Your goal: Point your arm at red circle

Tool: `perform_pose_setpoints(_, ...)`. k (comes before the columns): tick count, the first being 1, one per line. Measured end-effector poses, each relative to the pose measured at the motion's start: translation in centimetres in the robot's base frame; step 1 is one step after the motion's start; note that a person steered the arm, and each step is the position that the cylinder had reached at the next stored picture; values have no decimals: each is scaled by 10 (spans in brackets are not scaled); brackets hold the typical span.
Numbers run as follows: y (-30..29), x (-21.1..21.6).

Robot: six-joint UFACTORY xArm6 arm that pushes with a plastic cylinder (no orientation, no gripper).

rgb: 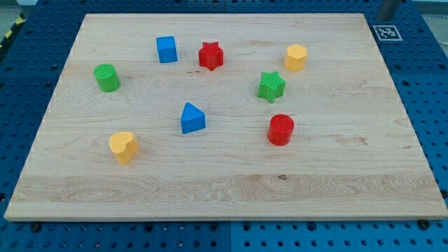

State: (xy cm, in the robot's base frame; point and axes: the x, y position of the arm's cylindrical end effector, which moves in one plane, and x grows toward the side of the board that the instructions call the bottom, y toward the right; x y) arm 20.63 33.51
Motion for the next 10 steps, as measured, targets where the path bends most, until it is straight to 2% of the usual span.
perform_pose_setpoints(2, -8, 0)
perform_pose_setpoints(3, -16, 17)
perform_pose_setpoints(5, -18, 148)
perform_pose_setpoints(6, -35, 228)
perform_pose_setpoints(7, -68, 280)
perform_pose_setpoints(8, -117, 312)
perform_pose_setpoints(9, -150, 323)
perform_pose_setpoints(10, -156, 323)
